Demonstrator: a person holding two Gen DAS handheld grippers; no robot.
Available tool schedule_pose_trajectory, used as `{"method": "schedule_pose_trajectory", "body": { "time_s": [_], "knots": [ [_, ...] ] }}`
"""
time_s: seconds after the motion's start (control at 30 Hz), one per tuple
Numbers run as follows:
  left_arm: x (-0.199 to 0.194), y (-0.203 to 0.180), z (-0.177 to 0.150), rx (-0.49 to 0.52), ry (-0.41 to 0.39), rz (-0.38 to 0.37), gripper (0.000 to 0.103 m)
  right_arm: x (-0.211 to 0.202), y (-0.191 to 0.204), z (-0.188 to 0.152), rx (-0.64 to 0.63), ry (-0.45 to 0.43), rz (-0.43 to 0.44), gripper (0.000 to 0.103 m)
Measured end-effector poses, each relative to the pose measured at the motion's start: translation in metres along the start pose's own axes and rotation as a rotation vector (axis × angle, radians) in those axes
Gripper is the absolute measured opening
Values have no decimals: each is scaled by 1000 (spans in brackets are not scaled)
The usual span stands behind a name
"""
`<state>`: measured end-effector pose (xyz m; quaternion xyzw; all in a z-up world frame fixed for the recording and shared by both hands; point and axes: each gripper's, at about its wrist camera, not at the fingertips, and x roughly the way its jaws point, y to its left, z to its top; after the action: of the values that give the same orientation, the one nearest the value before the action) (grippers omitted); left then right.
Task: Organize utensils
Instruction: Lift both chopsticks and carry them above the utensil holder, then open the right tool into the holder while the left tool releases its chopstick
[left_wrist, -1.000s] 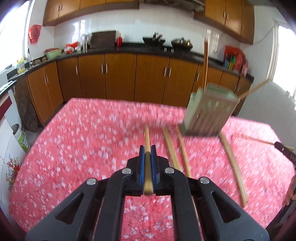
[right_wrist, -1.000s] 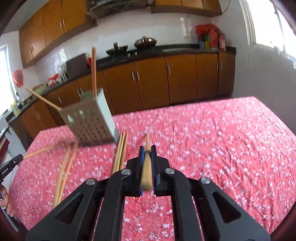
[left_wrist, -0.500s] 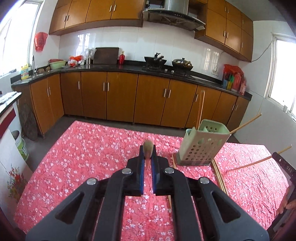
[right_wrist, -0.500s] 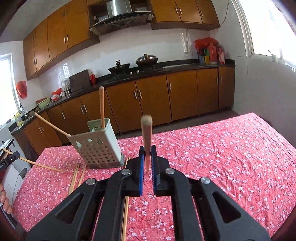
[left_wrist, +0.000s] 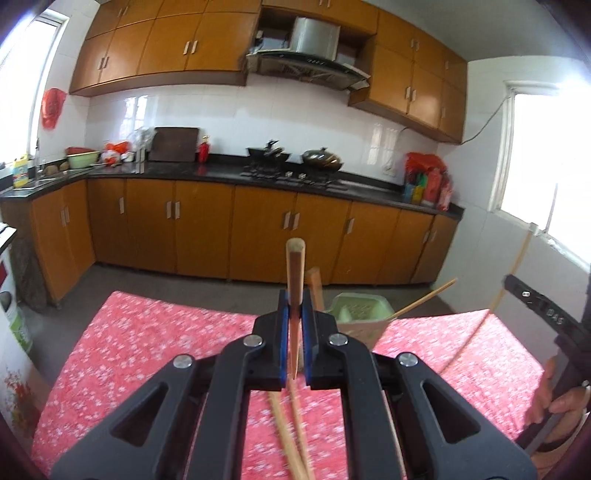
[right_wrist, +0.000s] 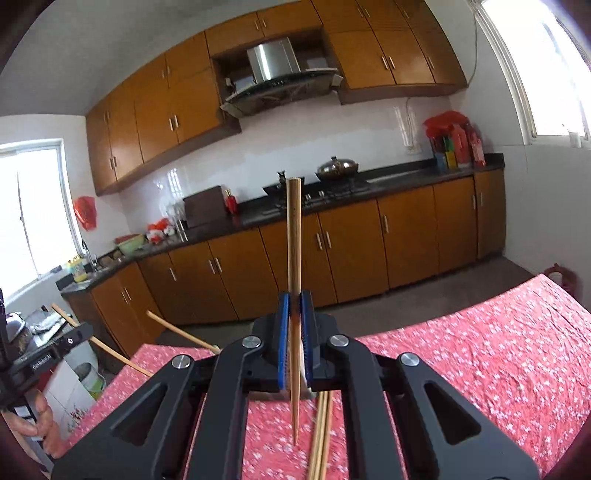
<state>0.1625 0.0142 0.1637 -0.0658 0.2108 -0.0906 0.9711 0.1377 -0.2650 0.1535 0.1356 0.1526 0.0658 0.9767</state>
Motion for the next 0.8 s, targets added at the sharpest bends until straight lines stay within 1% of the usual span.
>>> {"method": "schedule_pose_trajectory", "body": {
  "time_s": [0.13, 0.27, 0.43, 0.53, 0.63, 0.7, 0.8],
  "knots": [
    [2, -18, 20, 12, -49, -39, 7, 8, 14, 15, -5, -47, 19, 8],
    [7, -35, 45, 27, -113, -55, 7, 19, 23, 28, -13, -95, 18, 8],
    [29, -46, 66, 31, -171, -35, 7, 38, 28, 38, -1, -169, -12, 8],
    [45, -46, 70, 11, -192, -13, 7, 54, 25, 37, 18, -188, -27, 8],
    [62, -42, 67, -4, -200, 4, 7, 67, 31, 30, 5, -190, -43, 8],
    [74, -40, 62, -9, -191, 7, 7, 77, 35, 22, -21, -184, -51, 8],
    [94, -38, 52, -14, -150, 5, 7, 88, 38, 11, -52, -159, -58, 8]
  ]
}}
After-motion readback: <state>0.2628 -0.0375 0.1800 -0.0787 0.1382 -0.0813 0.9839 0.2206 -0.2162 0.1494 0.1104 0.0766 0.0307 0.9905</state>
